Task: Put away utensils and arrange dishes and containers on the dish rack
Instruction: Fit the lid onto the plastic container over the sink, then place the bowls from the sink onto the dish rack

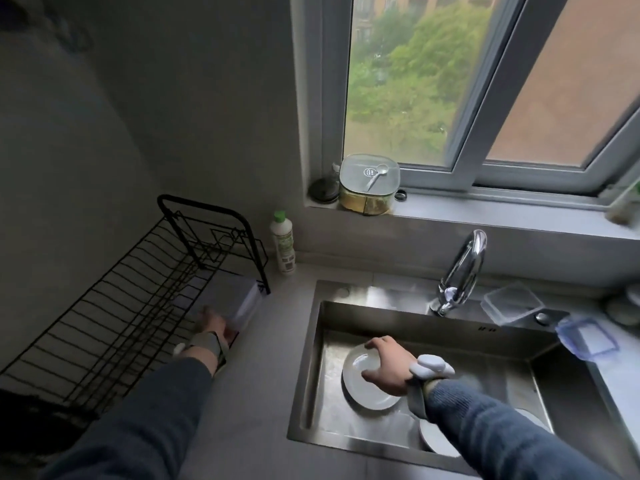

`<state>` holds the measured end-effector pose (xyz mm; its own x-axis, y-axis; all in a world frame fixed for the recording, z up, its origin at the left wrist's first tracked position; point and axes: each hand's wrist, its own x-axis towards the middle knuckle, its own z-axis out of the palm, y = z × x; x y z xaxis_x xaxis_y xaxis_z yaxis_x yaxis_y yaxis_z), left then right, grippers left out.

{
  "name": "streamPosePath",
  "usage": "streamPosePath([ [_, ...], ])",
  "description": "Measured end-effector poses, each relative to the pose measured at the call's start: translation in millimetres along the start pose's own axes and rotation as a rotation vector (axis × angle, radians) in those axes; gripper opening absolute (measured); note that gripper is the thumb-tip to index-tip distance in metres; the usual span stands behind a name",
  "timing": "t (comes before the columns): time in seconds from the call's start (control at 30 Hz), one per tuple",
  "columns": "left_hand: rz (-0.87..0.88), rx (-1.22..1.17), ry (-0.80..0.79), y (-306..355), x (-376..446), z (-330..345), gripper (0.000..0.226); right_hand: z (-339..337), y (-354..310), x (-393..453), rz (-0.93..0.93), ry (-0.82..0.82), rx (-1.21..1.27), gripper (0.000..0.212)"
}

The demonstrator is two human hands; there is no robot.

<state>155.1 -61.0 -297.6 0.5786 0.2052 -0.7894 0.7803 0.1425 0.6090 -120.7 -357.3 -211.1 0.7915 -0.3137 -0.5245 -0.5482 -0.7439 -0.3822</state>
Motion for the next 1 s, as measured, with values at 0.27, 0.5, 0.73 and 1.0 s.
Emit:
streamPosePath([
  [0.27, -0.010, 0.024, 0.011, 20.1, 10.4, 7.7, 0.060, 1.4, 29.8, -7.1, 0.093, 0.008, 0.004, 0.062],
  [0.5, 0.053, 0.075, 0.014, 20.0, -9.2, 10.9, 0.046, 12.9, 46.8, -14.6, 0.158, -0.005, -0.007, 0.064],
  [0.73, 0.214, 0.340, 0.108, 1.1, 25.0, 13.3, 0.086, 30.3, 76.7, -32.8, 0.209, -0.004, 0.046, 0.063],
  [1.0, 0.650, 1.299, -0.825, -100.1, -193.6, 59.8, 0.041, 53.8, 118.7, -77.4, 0.346, -0.024, 0.101, 0.048],
])
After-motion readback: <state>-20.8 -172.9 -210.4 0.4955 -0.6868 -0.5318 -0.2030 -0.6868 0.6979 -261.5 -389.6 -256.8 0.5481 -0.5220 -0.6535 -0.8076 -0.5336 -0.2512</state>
